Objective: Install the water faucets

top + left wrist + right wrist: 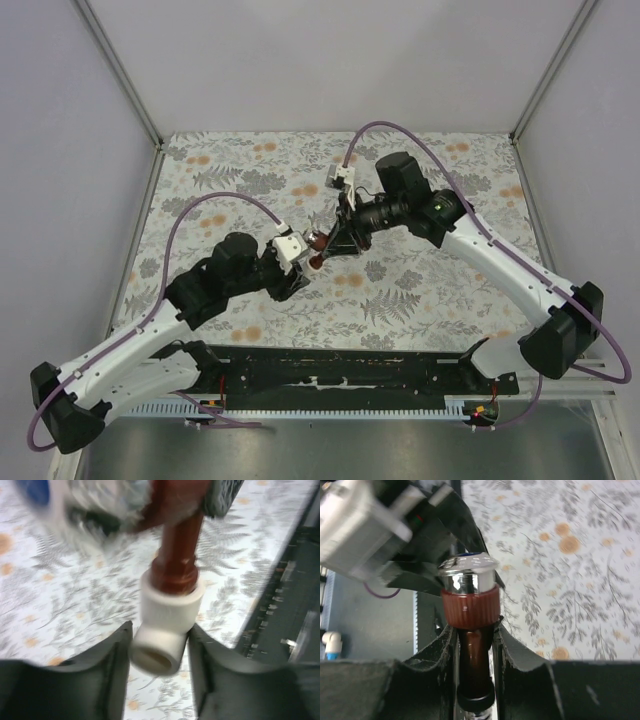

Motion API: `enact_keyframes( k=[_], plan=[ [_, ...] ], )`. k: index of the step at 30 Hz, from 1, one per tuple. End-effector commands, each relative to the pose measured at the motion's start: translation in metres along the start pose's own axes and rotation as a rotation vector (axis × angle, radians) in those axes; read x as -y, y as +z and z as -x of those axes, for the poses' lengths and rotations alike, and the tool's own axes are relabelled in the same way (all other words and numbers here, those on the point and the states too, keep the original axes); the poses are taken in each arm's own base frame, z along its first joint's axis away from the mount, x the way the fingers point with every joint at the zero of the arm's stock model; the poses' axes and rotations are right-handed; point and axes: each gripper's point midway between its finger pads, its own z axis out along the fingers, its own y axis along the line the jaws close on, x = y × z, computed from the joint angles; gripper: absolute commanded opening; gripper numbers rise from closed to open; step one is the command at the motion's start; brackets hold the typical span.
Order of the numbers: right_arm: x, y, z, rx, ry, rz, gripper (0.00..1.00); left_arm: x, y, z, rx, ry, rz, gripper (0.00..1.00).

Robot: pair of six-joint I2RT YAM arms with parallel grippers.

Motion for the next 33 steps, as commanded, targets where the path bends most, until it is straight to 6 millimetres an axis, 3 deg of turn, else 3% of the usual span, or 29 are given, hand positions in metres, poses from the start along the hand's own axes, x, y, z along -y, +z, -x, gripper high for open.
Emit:
enact_keyframes(
  k=[1, 3, 5, 11, 16, 19, 23, 26, 29, 30, 33],
  plan=[
    [0.039, -0.010, -0.015, 0.033, 0.256, -0.206, 0.00, -0.066, -0.030, 0.047, 0.220, -0.053, 0.397, 0.66],
    [0.055, -0.014, -0.026, 0.060, 0.333, -0.245, 0.00, -0.078, -0.040, 0.046, 0.236, -0.071, 0.478, 0.77],
    [0.077, -0.021, -0.034, 0.116, 0.421, -0.296, 0.00, -0.087, -0.046, 0.040, 0.232, -0.085, 0.539, 0.80],
    [0.154, -0.030, -0.071, 0.321, 0.630, -0.519, 0.02, -0.110, -0.046, 0.013, 0.155, -0.183, 0.640, 0.84],
    [0.193, -0.017, -0.097, 0.414, 0.754, -0.551, 0.02, -0.146, -0.063, -0.008, 0.109, -0.332, 0.797, 0.84],
    [0.215, -0.020, -0.110, 0.472, 0.820, -0.574, 0.06, -0.161, -0.076, -0.017, 0.124, -0.419, 0.857, 0.84],
    [0.236, -0.032, -0.138, 0.472, 0.888, -0.649, 0.31, -0.168, -0.083, -0.021, 0.153, -0.490, 0.885, 0.83],
    [0.242, -0.054, -0.155, 0.486, 0.919, -0.717, 0.54, -0.169, -0.088, -0.020, 0.161, -0.478, 0.901, 0.83],
    [0.243, -0.083, -0.168, 0.490, 0.917, -0.806, 0.80, -0.167, -0.091, -0.021, 0.169, -0.467, 0.907, 0.83],
    [0.243, -0.093, -0.172, 0.491, 0.916, -0.832, 0.98, -0.167, -0.093, -0.020, 0.174, -0.464, 0.909, 0.83],
    [0.238, -0.127, -0.183, 0.499, 0.913, -0.928, 0.98, -0.167, -0.099, -0.018, 0.189, -0.460, 0.923, 0.83]
  ],
)
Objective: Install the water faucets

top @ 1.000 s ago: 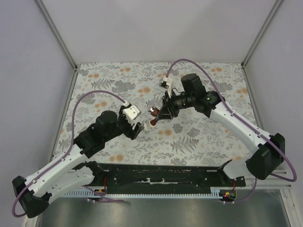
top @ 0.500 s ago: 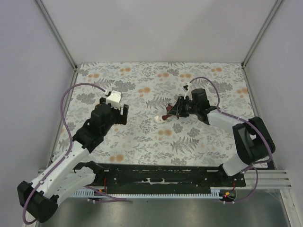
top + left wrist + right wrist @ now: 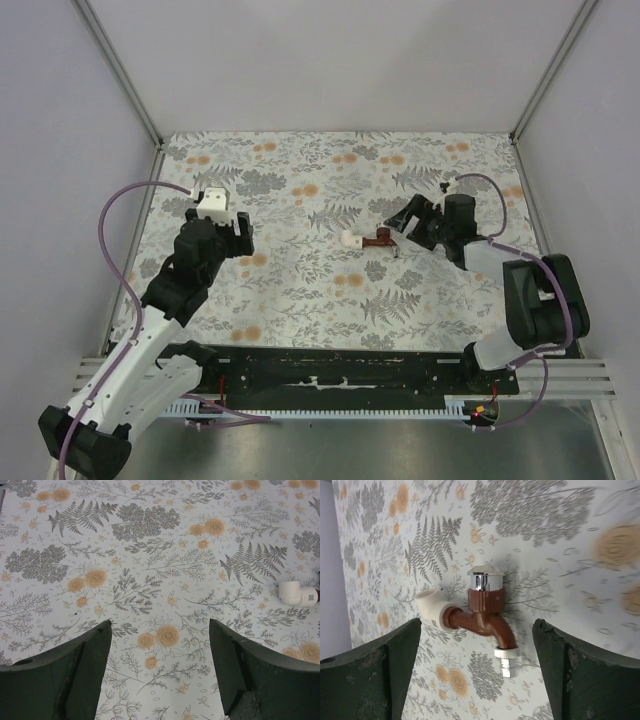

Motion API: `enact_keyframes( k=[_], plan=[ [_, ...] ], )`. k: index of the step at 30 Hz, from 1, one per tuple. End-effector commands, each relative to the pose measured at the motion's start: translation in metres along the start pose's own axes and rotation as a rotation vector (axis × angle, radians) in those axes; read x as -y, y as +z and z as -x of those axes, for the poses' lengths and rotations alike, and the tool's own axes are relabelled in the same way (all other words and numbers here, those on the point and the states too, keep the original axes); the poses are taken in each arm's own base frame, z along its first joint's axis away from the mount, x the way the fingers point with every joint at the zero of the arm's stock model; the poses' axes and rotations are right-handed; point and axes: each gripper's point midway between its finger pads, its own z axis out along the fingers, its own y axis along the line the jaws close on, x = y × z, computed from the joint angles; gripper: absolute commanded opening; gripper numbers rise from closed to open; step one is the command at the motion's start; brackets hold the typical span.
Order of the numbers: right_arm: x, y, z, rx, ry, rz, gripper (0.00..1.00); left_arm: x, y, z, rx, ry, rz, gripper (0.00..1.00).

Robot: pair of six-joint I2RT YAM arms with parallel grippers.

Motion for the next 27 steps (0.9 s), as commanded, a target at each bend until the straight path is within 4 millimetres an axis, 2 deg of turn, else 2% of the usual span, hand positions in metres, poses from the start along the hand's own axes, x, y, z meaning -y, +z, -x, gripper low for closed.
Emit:
enact_keyframes(
  k=[1, 3, 5, 8, 9, 10, 14, 18, 22, 27],
  plan=[
    [0.017, -0.041, 0.036, 0.137, -0.057, -0.096, 0.98, -0.007, -0.007, 0.013, 0.064, -0.048, 0.029, 0.84],
    [0.024, -0.063, 0.047, 0.182, -0.120, -0.167, 0.98, -0.009, -0.011, 0.015, 0.080, -0.039, 0.035, 0.83],
    [0.019, -0.090, 0.061, 0.245, -0.229, -0.222, 0.98, -0.013, -0.016, 0.017, 0.102, -0.037, 0.043, 0.84],
    [0.022, -0.141, 0.096, 0.432, -0.236, -0.403, 0.98, -0.018, -0.024, 0.020, 0.138, -0.037, 0.055, 0.84],
    [0.014, -0.159, 0.105, 0.488, -0.234, -0.425, 0.98, -0.020, -0.027, 0.020, 0.150, -0.040, 0.059, 0.84],
    [0.010, -0.173, 0.108, 0.514, -0.243, -0.437, 0.98, -0.022, -0.030, 0.020, 0.161, -0.042, 0.064, 0.84],
    [-0.037, -0.222, 0.108, 0.635, -0.400, -0.299, 0.98, -0.030, -0.047, 0.023, 0.226, -0.064, 0.079, 0.84],
    [-0.055, -0.278, 0.108, 0.855, -0.432, -0.263, 0.98, -0.042, -0.066, 0.026, 0.318, -0.101, 0.103, 0.84],
    [-0.064, -0.308, 0.098, 0.913, -0.509, -0.262, 0.98, -0.046, -0.079, 0.022, 0.387, -0.140, 0.092, 0.82],
    [-0.069, -0.318, 0.089, 0.934, -0.568, -0.233, 0.98, -0.050, -0.087, 0.012, 0.419, -0.168, 0.091, 0.82]
  ],
)
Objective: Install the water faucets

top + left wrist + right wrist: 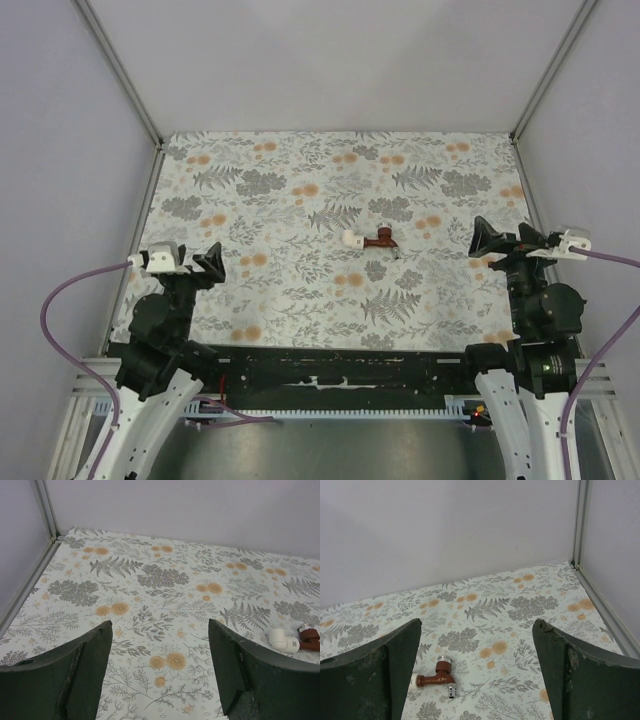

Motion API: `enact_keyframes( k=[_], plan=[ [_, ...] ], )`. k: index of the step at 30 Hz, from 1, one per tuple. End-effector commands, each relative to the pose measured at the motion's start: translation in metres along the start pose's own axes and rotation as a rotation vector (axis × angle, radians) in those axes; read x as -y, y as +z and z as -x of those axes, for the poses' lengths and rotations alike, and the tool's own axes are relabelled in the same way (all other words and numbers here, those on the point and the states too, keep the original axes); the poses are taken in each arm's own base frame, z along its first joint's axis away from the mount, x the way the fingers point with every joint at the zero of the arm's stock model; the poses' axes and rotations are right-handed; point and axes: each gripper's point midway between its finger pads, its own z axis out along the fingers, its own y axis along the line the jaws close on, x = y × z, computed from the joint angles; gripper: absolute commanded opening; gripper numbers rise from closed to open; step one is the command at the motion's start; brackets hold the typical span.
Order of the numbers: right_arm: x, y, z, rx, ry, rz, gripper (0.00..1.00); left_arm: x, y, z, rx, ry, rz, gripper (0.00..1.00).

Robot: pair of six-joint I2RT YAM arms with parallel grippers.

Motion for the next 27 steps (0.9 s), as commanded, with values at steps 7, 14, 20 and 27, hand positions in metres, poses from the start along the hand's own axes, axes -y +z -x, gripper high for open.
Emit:
enact_keyframes(
  k=[7, 14, 20, 27],
  plan=[
    [-0.002, -0.014, -0.009, 0.017, -0.011, 0.036, 0.98, -0.011, -0.006, 0.001, 0.058, -0.057, 0.048, 0.82],
    [-0.006, -0.022, -0.003, 0.036, -0.023, 0.066, 0.98, -0.016, -0.007, -0.001, 0.062, -0.054, 0.069, 0.82],
    [-0.007, -0.026, -0.001, 0.040, -0.022, 0.070, 0.98, -0.016, -0.005, -0.002, 0.066, -0.051, 0.075, 0.82],
    [-0.005, -0.023, -0.003, 0.029, -0.012, 0.054, 0.98, -0.014, -0.002, -0.006, 0.049, -0.042, 0.068, 0.82]
  ],
)
